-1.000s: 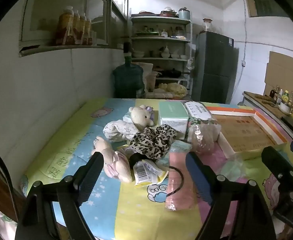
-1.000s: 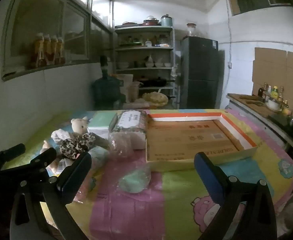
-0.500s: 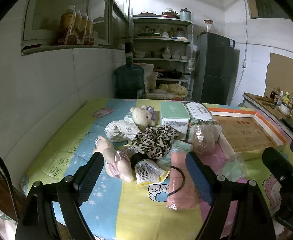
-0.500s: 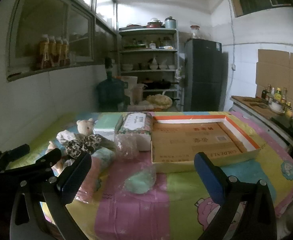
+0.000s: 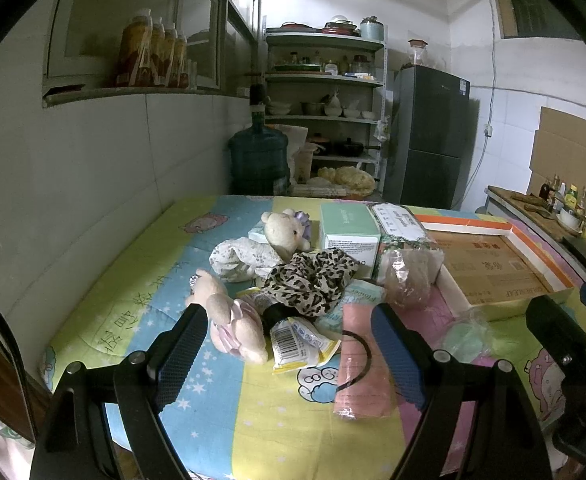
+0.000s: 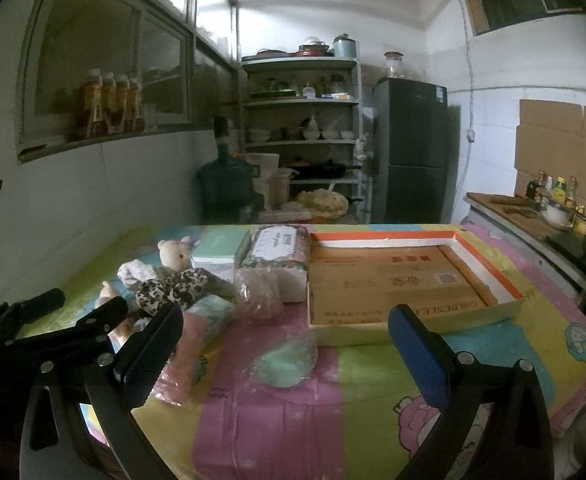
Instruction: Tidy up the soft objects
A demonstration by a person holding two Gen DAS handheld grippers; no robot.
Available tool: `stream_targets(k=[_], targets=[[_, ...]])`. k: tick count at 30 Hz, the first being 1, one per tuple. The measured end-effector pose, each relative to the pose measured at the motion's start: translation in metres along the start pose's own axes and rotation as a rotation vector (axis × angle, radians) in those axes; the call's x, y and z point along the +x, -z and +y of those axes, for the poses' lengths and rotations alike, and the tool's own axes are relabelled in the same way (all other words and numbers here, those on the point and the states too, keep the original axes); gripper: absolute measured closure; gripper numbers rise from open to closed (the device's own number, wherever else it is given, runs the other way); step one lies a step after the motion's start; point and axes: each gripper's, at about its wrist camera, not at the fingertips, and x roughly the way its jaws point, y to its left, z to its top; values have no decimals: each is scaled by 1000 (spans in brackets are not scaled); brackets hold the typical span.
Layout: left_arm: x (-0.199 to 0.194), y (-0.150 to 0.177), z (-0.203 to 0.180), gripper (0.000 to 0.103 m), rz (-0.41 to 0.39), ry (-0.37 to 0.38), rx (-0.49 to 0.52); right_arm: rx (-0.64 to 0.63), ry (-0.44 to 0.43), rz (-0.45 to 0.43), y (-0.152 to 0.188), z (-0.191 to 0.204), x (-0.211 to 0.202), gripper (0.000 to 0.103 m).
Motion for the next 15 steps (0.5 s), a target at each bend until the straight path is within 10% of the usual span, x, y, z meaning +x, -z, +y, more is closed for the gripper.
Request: stream_targets(k=[15], targets=[[0,0,2,19,0,0,-3,-2,-16,-4,0,4,-1,0]])
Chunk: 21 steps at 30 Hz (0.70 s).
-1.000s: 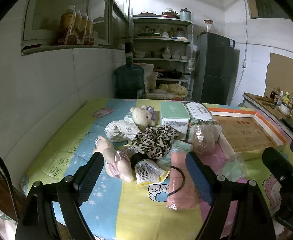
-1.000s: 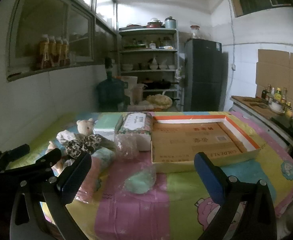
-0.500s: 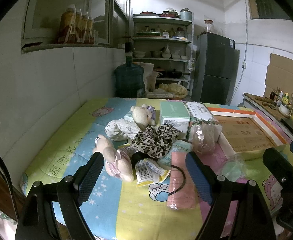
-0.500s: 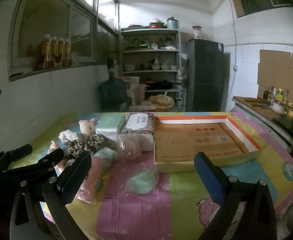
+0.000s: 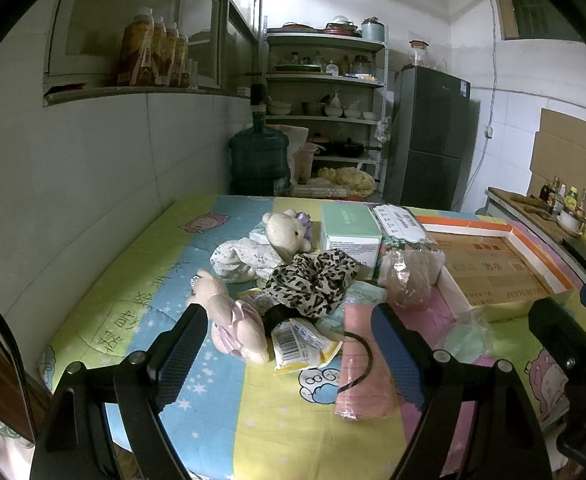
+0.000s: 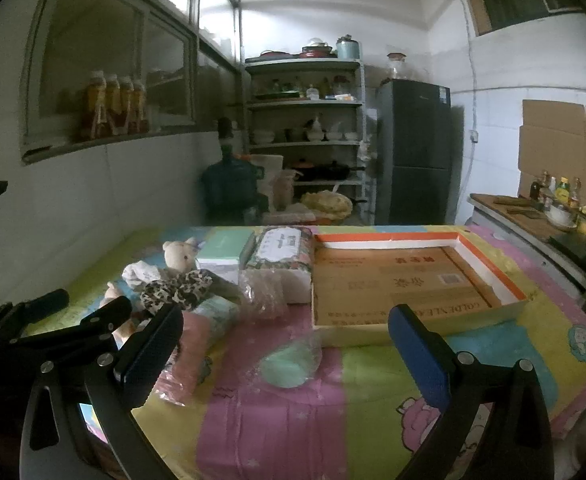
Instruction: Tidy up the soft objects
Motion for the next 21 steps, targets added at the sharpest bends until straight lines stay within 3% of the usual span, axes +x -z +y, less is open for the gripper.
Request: stream_targets(k=[21], targets=[[1,3,9,19,1,-5,-12,-14,-29,1,6,4,-1,1]])
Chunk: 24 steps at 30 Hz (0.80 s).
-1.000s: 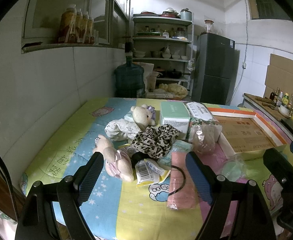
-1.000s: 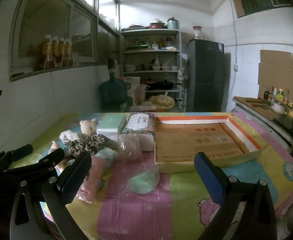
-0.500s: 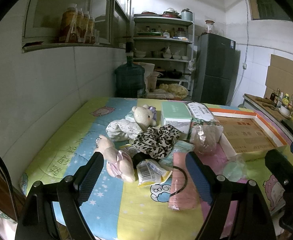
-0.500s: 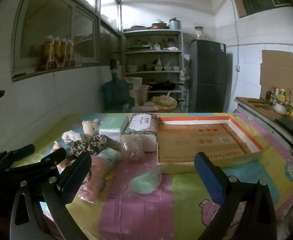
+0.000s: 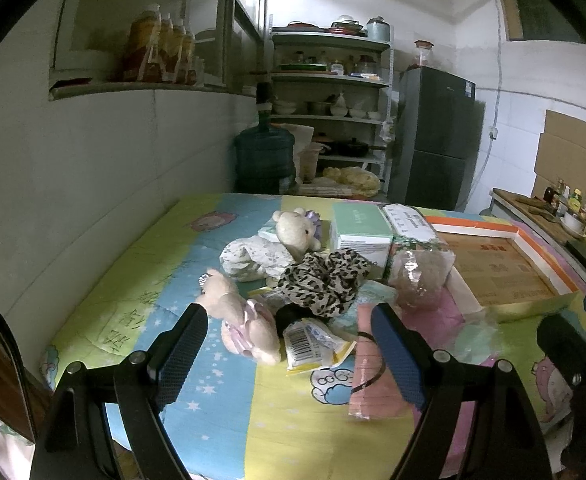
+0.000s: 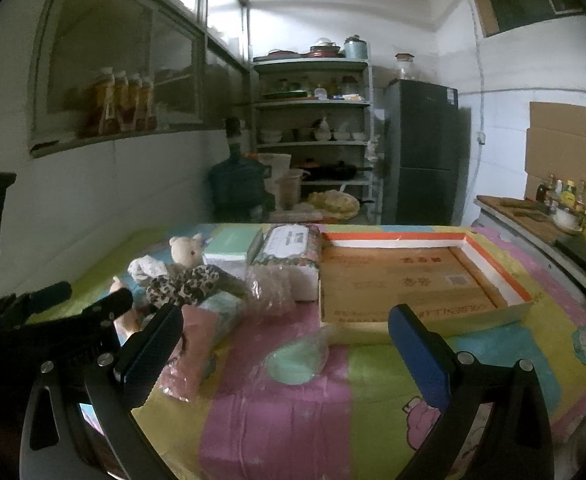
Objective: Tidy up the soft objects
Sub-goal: 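Grasp the rolled pink towel with the left tool while the right tool grasps the green plastic bag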
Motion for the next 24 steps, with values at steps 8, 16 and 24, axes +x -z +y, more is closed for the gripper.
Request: stream_targets(k=[8,16,24], targets=[[11,18,9,19,22,56,-29,-30,-12,97,35,-7,22,1],[27,39,-11,19,54,163,-11,28,1,122,43,-31,58,1],[45,50,-31,38,104,219,34,41,-48,153,44,-40,86,1]])
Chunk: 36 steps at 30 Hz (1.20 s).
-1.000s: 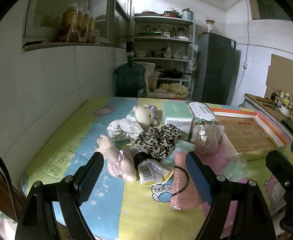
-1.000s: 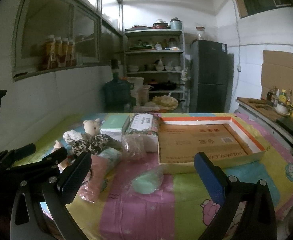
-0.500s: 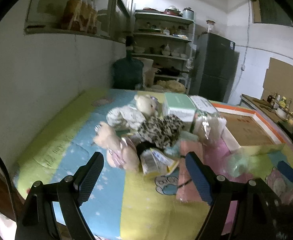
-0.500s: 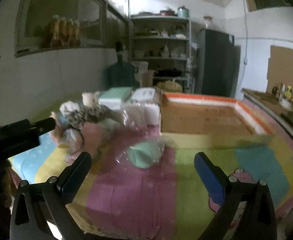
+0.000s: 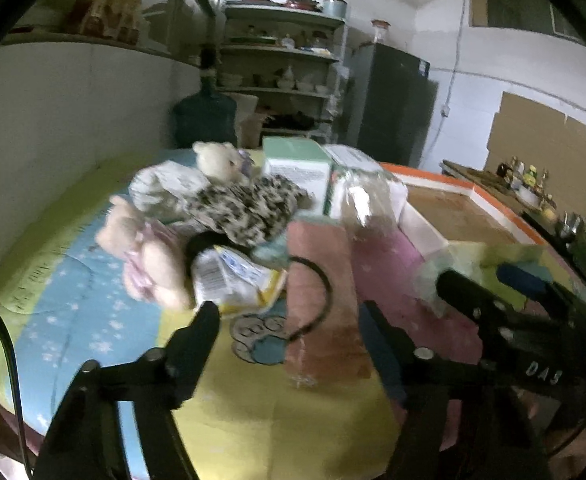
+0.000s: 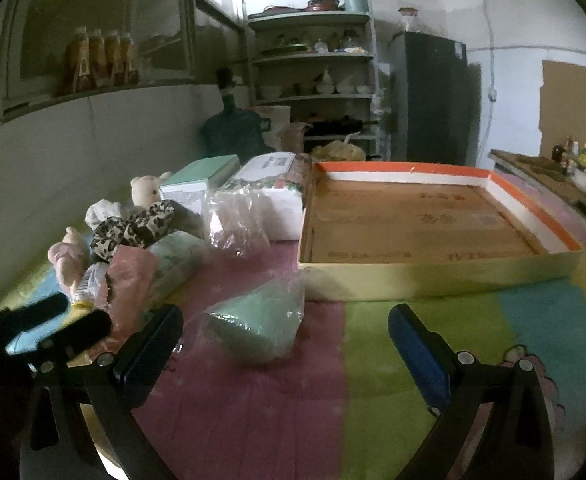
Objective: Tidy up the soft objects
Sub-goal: 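Grasp the rolled pink towel with the left tool while the right tool grasps the green plastic bag, then carry the pink towel and green bag over the cardboard box with both tools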
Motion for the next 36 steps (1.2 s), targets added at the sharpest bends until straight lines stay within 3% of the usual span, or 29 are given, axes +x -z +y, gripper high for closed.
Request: stream_targets(k=[3,6,8,9,16,25,36], targets=[[12,3,-3,54,38,36,3,14,-30,13,-1,-3,7,2],[13,3,-8,77,35,62,24,15,-72,29,0,-4,9,16],[13,3,-15,82,25,58,56,16,-135,50,1,-3,11,47],[14,3,-18,83,24,61,68,27,-172,63,2,-3,12,47],[12,1,-17,89,10,95,54,52,-196,64,4,-8,5,54],[-13,-14,-25,90,-73,106,62,51,-203,-29,-15,-16,-29,54],[-24,-74,-84,90,-169,187,104,47,-63,-169,-53,-84,-79,54]])
